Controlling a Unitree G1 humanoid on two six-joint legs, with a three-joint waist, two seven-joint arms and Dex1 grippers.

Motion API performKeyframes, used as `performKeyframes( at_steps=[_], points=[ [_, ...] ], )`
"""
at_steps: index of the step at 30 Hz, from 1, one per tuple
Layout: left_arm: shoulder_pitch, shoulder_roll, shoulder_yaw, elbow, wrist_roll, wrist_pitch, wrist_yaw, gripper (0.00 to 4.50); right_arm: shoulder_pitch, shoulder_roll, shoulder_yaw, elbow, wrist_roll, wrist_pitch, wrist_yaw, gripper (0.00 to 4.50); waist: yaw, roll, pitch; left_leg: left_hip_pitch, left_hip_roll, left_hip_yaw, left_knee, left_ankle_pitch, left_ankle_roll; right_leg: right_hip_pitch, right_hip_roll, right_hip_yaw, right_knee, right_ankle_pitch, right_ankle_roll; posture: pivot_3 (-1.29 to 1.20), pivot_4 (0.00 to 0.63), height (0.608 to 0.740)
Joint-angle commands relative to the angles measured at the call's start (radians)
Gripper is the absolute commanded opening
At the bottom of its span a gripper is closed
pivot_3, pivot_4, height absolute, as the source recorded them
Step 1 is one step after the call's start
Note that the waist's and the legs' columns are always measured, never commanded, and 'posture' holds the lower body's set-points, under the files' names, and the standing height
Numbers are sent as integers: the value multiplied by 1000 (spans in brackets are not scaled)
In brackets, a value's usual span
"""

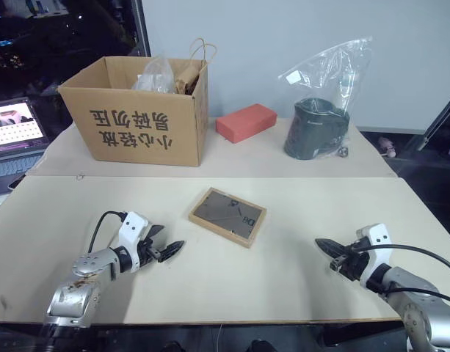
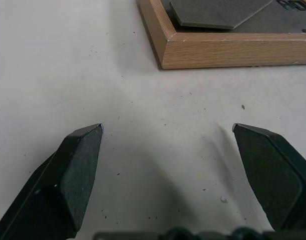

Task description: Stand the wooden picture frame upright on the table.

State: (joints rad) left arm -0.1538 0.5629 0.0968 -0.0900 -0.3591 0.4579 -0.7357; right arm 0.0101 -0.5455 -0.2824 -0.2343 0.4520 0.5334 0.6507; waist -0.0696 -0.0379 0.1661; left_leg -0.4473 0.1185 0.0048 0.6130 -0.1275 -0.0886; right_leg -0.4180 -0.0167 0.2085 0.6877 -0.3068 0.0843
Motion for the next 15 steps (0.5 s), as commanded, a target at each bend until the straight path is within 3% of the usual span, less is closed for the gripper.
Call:
performKeyframes(
  at_steps=[1, 4, 8, 9, 10, 11, 12, 13, 15],
  points=[
    [-20, 54, -2, -89, -56, 133, -26, 4500, -107, -72, 44, 15, -49, -32, 31, 22, 0, 0, 0, 0, 0, 0, 0, 0, 0, 0, 0, 0, 0, 0, 0, 0, 150, 688],
    [-88, 97, -7, -203, -123, 389, 32, 3707, -413, -134, 191, 241, -202, -115, 58, 0, -29, 5, 4, -3, 0, 0, 5, 1, 0, -3, 0, 0, 0, 4, 0, 0, 150, 688],
    [-149, 98, -46, -259, -130, 539, 95, 2242, -664, -64, 301, 544, -280, -222, 107, 0, -31, 1, 2, -1, -2, -6, 1, 5, 2, 0, 0, -3, 0, 6, 1, 0, 150, 688],
    [-167, 86, -58, -266, -134, 578, 115, 1687, -720, -37, 330, 628, -300, -261, 130, 0, -31, 1, 2, 1, -2, -7, -1, 5, 2, 2, 0, -4, 0, 4, 0, 0, 150, 688],
    [-182, 71, -68, -274, -142, 613, 132, 1619, -767, -12, 355, 705, -319, -301, 152, 0, -30, 0, 2, 1, -2, -7, -1, 5, 2, 2, 0, -4, 0, 4, 0, 0, 150, 688],
    [-195, 55, -82, -281, -150, 643, 144, 1037, -807, 11, 373, 780, -336, -340, 171, 0, -29, 1, 2, -2, -2, -8, -3, 5, 2, 1, 0, -5, -1, 4, 0, 0, 150, 688],
    [-203, 40, -103, -292, -153, 665, 155, 874, -851, 36, 391, 863, -356, -386, 187, 0, -29, 1, 2, -3, -2, -8, -3, 5, 2, 0, 0, -5, -2, 4, -1, 0, 150, 688],
    [-212, 26, -121, -298, -153, 680, 165, 301, -891, 57, 400, 940, -371, -428, 197, 0, -28, 1, 2, -6, -2, -8, -3, 5, 2, -2, 0, -5, -1, 7, -6, 0, 150, 688],
    [-227, -2, -154, -294, -140, 696, 190, 76, -975, 107, 402, 1093, -386, -504, 198, 0, -26, 1, 3, -9, -2, -9, -4, 5, 1, -4, 0, -6, -2, 8, -7, 0, 150, 688]
  ],
)
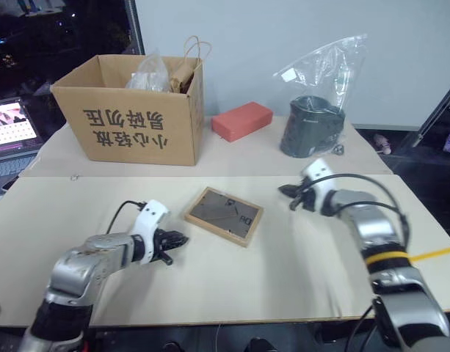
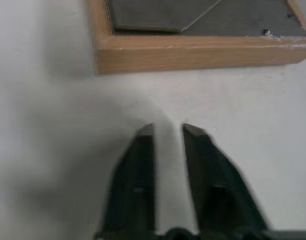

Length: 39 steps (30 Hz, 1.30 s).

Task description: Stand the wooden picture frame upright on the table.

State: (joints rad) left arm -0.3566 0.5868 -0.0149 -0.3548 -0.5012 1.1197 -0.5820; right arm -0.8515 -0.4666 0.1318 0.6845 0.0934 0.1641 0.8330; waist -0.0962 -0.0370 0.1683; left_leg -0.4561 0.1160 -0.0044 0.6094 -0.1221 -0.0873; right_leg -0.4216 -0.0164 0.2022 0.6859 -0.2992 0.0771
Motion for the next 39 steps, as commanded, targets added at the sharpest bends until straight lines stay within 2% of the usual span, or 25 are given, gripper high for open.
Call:
performKeyframes(
  at_steps=[1, 4, 8, 11, 12, 14, 16, 18, 19, 22, 27, 30, 33, 36, 39],
  points=[
    [-37, -45, -53, -8, 18, 33, 57, 76, -156, 60, -9, 253, -38, -177, 9, 0, 2, 0, 1, 0, 0, 0, 0, 0, 0, 0, 0, 0, 0, 0, 0, 0, 150, 688],
    [-72, -91, -67, 52, 45, 21, 99, 76, -233, 126, 0, 415, -67, -261, 26, 0, 1, 1, 1, 0, 0, -3, 0, 1, -1, 1, 0, -3, 0, 1, -1, 0, 150, 688],
    [-86, -90, -101, 101, 93, -16, 117, 76, -236, 179, 3, 466, -54, -256, 233, 0, 1, 1, 1, 0, 0, -10, 1, 2, -3, 5, 0, -9, 1, 1, -2, 0, 150, 688],
    [-44, -47, -70, 87, 94, -36, 101, 76, -161, 179, 27, 356, -24, -161, 414, 0, 1, 2, 1, 1, -1, -16, 2, 3, -5, 9, 0, -14, 1, 1, -2, 0, 150, 688],
    [-23, -27, -63, 71, 90, -35, 88, 76, -129, 176, 35, 302, -14, -127, 457, 0, -1, 2, 1, 2, -1, -22, 3, 3, -6, 13, 0, -22, 0, 1, -2, 0, 150, 688],
    [40, 34, -46, 39, 77, -35, 49, 76, -20, 166, 53, 85, 38, 12, 510, 0, -7, 3, 0, 7, -1, -24, 1, 3, -6, 18, 0, -24, 1, -1, -3, 0, 150, 688],
    [79, 75, -25, 31, 70, -44, 28, 76, 71, 155, 52, -112, 78, 118, 497, 0, -9, 5, -1, 11, -1, -24, -3, 3, -6, 19, 0, -25, 3, -5, -6, 0, 150, 688],
    [97, 106, -9, 30, 63, -53, 7, 76, 107, 150, 26, -208, 93, 157, 441, 0, -9, 5, -1, 13, -1, -25, -3, 3, -6, 19, 0, -25, 8, -7, -9, 0, 150, 688],
    [101, 119, -8, 30, 62, -59, -5, 76, 108, 142, 15, -231, 96, 163, 425, 0, -11, 5, -1, 15, -1, -25, -3, 3, -6, 19, 0, -25, 10, -11, -5, 0, 150, 688],
    [99, 143, -15, 47, 70, -82, -23, 76, 33, 116, -53, -206, 118, 191, 361, 0, -12, 6, -1, 15, -1, -25, -1, 3, -6, 19, 0, -25, 12, -13, -4, 0, 150, 688],
    [107, 157, -13, 14, 29, -53, -58, 76, -160, 29, -126, 16, 77, 123, 230, 0, -11, 6, 0, 14, -1, -25, 0, 3, -7, 18, 0, -25, 12, -13, -3, 0, 150, 688],
    [139, 177, -45, -63, -26, -3, -105, 76, -169, -3, -56, 115, -1, 63, 244, 0, -7, 4, -1, 14, -1, -25, -3, 2, -6, 19, 0, -25, 10, -16, -4, 0, 150, 688],
    [125, 175, -104, -84, -20, -5, -111, 76, -101, 11, 67, 176, -124, -46, 236, 0, -2, 4, -1, 14, -1, -24, -3, -3, -7, 20, 0, -25, 9, -19, -6, 0, 150, 688],
    [71, 130, -111, -31, 1, -24, -84, 76, -19, 41, 110, 150, -140, -87, 284, 0, 1, 10, -2, 12, -1, -24, -3, -4, -7, 19, 0, -25, 9, -18, -10, 0, 150, 688],
    [24, 107, -112, 17, 24, -44, -72, 76, 73, 38, 118, 10, -86, -19, 389, 0, 2, 10, -3, 18, -3, -25, -1, -4, -8, 27, -2, -27, 9, -20, -6, 0, 150, 688]
  ],
)
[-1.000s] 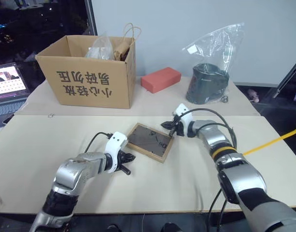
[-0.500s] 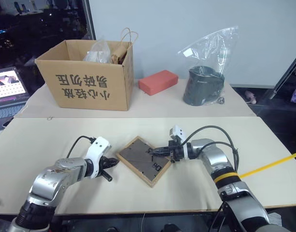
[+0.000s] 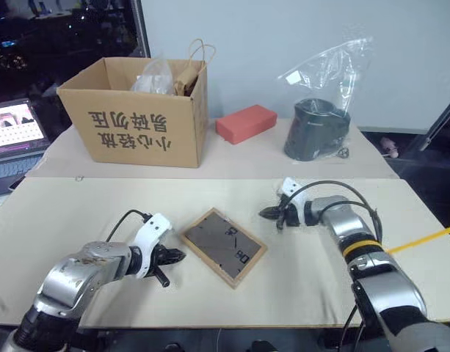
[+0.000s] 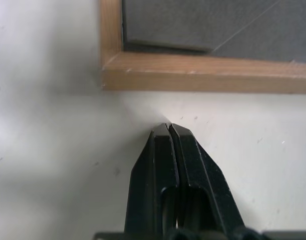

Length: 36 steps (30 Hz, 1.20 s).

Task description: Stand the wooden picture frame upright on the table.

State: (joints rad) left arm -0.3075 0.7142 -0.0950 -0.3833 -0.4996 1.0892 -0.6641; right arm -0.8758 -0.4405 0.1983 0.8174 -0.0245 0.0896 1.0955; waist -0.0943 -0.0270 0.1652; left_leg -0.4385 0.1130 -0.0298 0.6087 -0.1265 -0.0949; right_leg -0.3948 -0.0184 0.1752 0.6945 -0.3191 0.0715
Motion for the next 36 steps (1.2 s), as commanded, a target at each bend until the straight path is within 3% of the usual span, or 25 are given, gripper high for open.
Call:
performKeyframes(
  at_steps=[1, 6, 13, 27, 36],
  points=[
    [-39, -25, -35, 62, 31, -23, 9, 76, 128, 5, 50, -193, 63, 104, 168, 0, 0, 0, 0, 2, 0, 0, 1, 0, 0, 2, 0, 0, 0, -1, 2, 0, 150, 688],
    [-138, -50, -89, 221, 103, -129, -9, 76, 292, -58, 70, -581, 196, 389, 269, 0, 14, 0, 0, 6, -1, -2, 3, 0, -1, 7, 0, -1, 0, -2, 3, 0, 150, 688],
    [-225, -82, -176, 368, 176, -239, -87, 76, 338, -50, 78, -768, 226, 527, 172, 0, 24, 0, 0, 5, -1, -2, 2, 1, -1, 5, 0, 0, 0, -2, 3, 0, 150, 688],
    [-83, 79, -124, 208, 98, -152, -259, 76, 253, -76, 67, -553, 155, 402, 23, 0, 18, 0, 0, 5, -1, -2, 2, 0, -1, 4, 0, 0, 0, -2, 2, 0, 150, 688],
    [-120, -78, -167, 170, 105, -78, -170, 76, 217, 15, 113, -486, 147, 367, 8, 0, 24, -1, 0, 5, -1, -2, 3, 1, -1, 5, 0, 0, -1, -2, 2, 0, 150, 688]
  ],
)
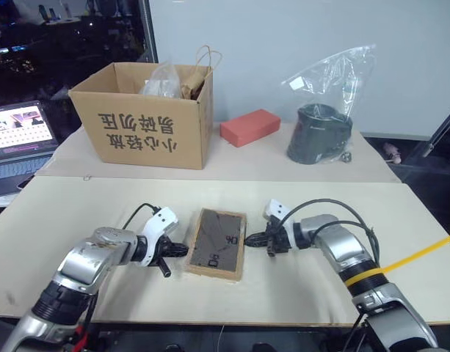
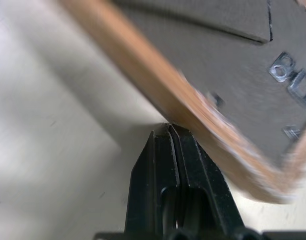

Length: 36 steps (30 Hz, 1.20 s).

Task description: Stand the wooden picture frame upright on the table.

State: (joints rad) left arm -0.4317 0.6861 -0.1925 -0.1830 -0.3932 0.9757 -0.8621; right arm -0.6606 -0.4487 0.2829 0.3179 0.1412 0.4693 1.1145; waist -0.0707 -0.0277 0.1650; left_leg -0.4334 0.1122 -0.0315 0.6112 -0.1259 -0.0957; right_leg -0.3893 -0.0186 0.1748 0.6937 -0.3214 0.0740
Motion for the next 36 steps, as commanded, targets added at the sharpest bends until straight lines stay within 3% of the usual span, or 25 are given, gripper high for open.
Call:
performKeyframes(
  at_steps=[1, 8, 14, 18, 20, 23, 26, 29, 31, 36],
  points=[
    [8, -58, -74, -37, 3, 42, 37, 76, 4, 22, 33, 13, -23, -14, -6, 0, 0, 0, 0, 0, 0, 0, 0, 0, 0, 0, 0, 0, 0, 0, 0, 0, 150, 688],
    [74, 50, -18, -15, 46, 18, 45, 76, 56, -42, 42, -58, -22, 10, 37, 0, -3, 0, 0, 1, 0, 0, -3, 0, 0, 0, 0, 0, 0, -2, -1, 0, 150, 688],
    [79, 69, 60, -25, -12, 32, 29, 76, 57, -105, 26, -43, -49, -21, 28, 0, 0, 0, 0, 2, 0, 0, -5, -1, 1, 0, 0, 0, 0, -4, -3, 0, 150, 688],
    [45, -29, 224, 2, -96, 105, 123, 76, 49, -171, -8, -48, -31, -24, 48, 0, 6, -1, 0, 1, 0, 0, -3, -1, 0, 0, 0, 0, 0, -4, -3, 0, 150, 688],
    [1, -120, 349, 21, -91, 169, 275, 76, 56, -230, -37, -82, -10, -23, 78, 0, 18, -2, 1, -1, -1, 0, -3, -1, 0, -1, -1, 0, -1, -4, -2, 0, 150, 688],
    [-98, -216, 568, 54, -182, 486, 320, 76, 89, -309, -83, -147, 41, -33, 141, 0, 29, -5, 3, -9, -2, -1, -1, -1, 1, -6, -1, 0, -3, -3, 0, 0, 150, 688],
    [-170, -265, 759, 157, -397, 636, 332, 832, 121, -346, -113, -212, 81, -13, 172, 0, 27, -5, 3, -17, -3, -2, -4, -1, 1, -11, -2, 0, -6, -2, 2, 0, 150, 688],
    [-175, -269, 765, 259, -578, 639, 511, 1936, 138, -342, -115, -243, 90, -14, 176, 0, 18, -5, 3, -18, -3, -3, -5, -1, 1, -13, -2, -1, -6, -2, 1, 0, 150, 688],
    [-201, -328, 810, 327, -676, 639, 691, 2547, 137, -329, -106, -239, 88, -24, 172, 0, 18, -5, 4, -18, -3, -3, -6, -1, 1, -13, -2, -1, -6, 0, -2, 0, 150, 688],
    [-142, -428, 729, 345, -1059, 639, 1152, 4406, 134, -287, -61, -226, 75, -38, 183, 0, 26, -6, 4, -19, -8, -5, -1, 0, 0, -10, -7, -2, -7, 2, 2, 0, 150, 688]
  ],
)
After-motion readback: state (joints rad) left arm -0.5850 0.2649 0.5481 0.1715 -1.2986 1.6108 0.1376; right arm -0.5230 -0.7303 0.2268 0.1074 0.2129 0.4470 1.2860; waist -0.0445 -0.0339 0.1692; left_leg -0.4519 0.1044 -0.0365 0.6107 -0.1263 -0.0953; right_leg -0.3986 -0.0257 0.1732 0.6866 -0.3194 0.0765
